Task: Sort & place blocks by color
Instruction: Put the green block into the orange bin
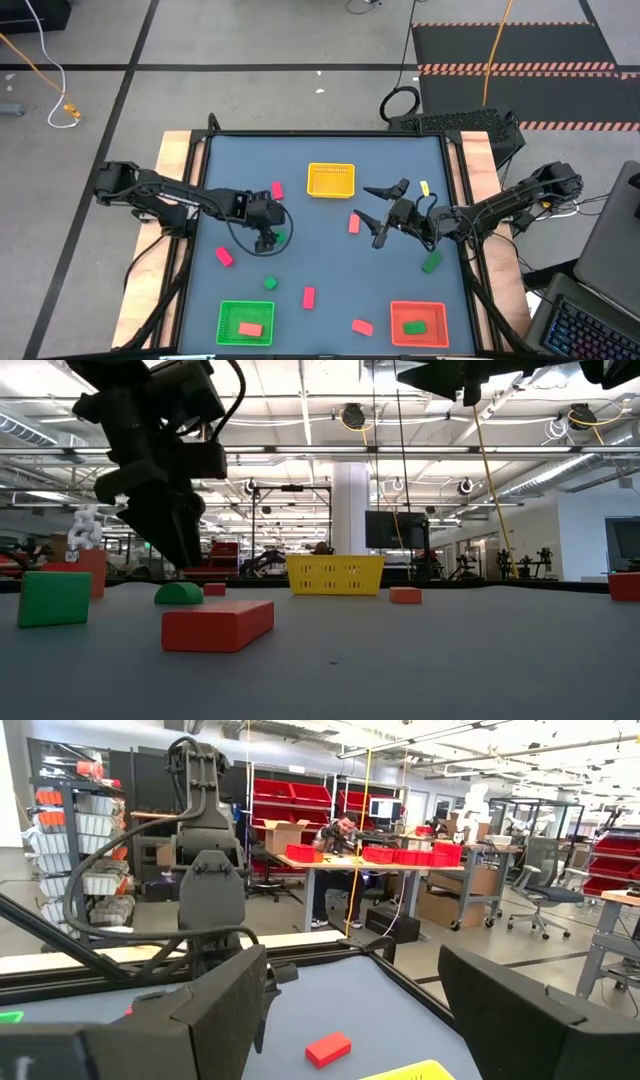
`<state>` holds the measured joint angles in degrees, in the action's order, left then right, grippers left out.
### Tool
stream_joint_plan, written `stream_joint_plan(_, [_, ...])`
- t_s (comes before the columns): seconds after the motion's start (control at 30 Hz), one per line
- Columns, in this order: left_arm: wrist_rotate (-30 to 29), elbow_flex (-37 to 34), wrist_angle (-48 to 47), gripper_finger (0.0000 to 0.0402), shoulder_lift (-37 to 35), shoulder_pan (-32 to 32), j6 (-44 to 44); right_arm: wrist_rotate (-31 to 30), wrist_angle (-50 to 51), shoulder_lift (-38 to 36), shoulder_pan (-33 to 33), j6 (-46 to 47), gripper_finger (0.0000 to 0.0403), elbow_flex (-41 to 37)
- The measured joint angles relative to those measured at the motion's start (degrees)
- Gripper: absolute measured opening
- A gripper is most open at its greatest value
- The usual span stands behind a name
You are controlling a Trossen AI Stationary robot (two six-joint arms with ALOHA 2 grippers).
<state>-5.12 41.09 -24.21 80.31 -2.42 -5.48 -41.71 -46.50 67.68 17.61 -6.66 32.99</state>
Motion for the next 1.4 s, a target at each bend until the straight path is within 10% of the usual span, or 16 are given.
stream_joint_plan(0.67, [4.1, 0.7, 6.4, 0.0297, 12.0, -2.6, 0.0, 0.0, 0.6, 0.0, 0.0, 1.4, 0.0288, 0.0])
stream_joint_plan(1.2, [3.4, 0.4, -0.5, 0.0121, 5.8, -2.0, 1.0, 0.0, 0.4, 0.0, 0.0, 1.0, 0.0288, 0.0])
stream_joint_plan(1.4, [4.7, 0.8, 1.5, 0.0120, 5.9, -1.8, 1.4, 0.0, 0.0, 0.0, 0.0, 1.0, 0.0288, 0.0])
